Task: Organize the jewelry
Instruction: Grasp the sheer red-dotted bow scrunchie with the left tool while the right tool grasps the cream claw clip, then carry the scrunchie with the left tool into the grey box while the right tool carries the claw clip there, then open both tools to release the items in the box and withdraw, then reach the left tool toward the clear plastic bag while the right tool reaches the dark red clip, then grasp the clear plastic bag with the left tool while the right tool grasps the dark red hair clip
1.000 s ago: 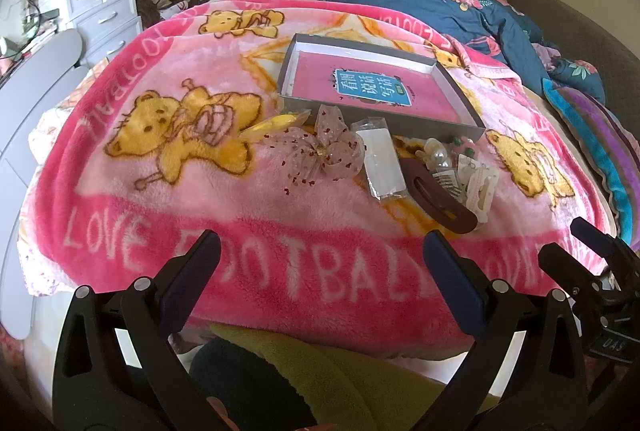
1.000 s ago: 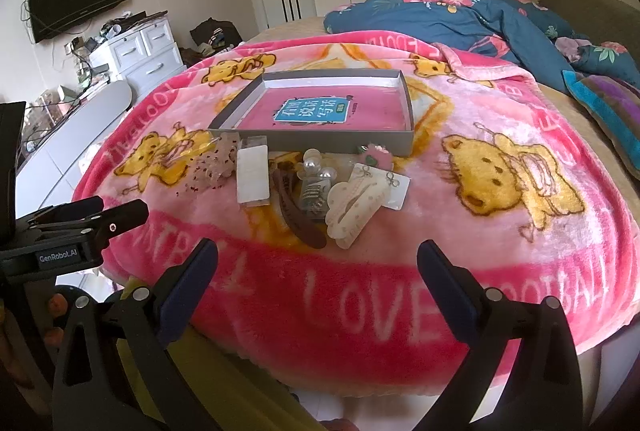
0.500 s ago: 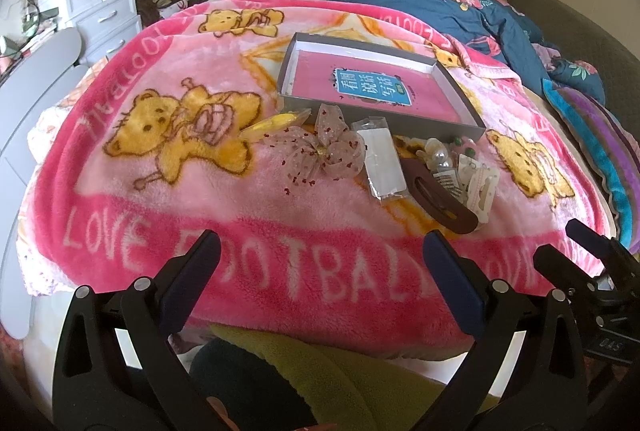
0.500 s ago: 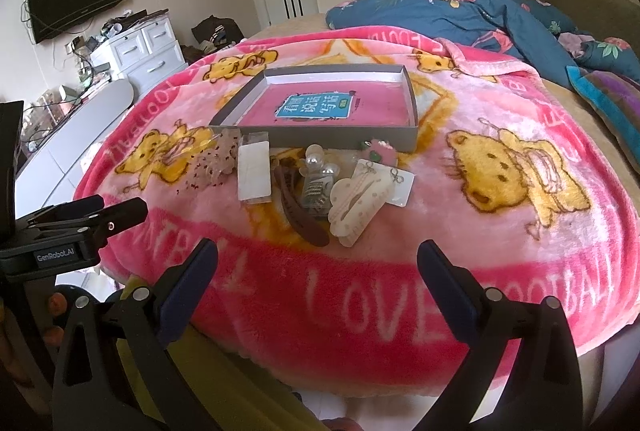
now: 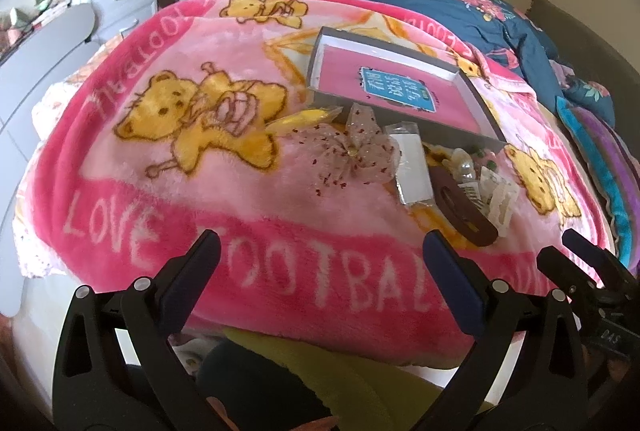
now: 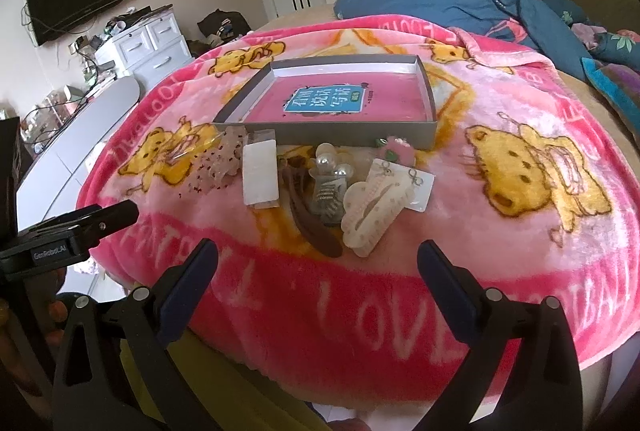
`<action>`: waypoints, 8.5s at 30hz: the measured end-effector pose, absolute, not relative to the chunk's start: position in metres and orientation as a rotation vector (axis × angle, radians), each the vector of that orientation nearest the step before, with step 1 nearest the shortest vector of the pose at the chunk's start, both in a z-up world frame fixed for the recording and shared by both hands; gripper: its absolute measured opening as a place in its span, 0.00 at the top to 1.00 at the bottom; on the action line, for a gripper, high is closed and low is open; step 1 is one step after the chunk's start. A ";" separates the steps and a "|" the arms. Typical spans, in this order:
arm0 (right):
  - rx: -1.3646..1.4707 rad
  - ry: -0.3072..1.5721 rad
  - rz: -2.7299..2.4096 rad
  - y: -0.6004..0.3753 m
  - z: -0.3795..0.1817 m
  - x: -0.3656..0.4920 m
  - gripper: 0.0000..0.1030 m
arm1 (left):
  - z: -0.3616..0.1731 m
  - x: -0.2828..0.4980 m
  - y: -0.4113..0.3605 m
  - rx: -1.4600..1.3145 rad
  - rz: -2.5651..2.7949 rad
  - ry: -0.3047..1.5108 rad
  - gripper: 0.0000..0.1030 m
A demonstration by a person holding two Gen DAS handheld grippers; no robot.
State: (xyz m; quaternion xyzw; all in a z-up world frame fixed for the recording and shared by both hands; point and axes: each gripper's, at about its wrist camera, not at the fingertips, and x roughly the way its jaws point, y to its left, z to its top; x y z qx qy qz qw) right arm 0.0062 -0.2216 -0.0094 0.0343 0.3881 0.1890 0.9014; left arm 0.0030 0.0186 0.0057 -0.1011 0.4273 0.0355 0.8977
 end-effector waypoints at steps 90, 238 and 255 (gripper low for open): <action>0.229 0.702 0.428 -0.263 0.045 0.142 0.53 | 0.059 0.189 0.020 -0.350 -0.219 0.744 0.95; -0.009 0.971 0.612 -0.203 -0.065 0.063 0.75 | -0.048 0.136 -0.007 -0.343 -0.259 1.069 0.09; -0.025 0.980 0.700 -0.168 -0.076 0.068 0.92 | -0.067 0.153 -0.011 -0.451 -0.293 1.075 0.24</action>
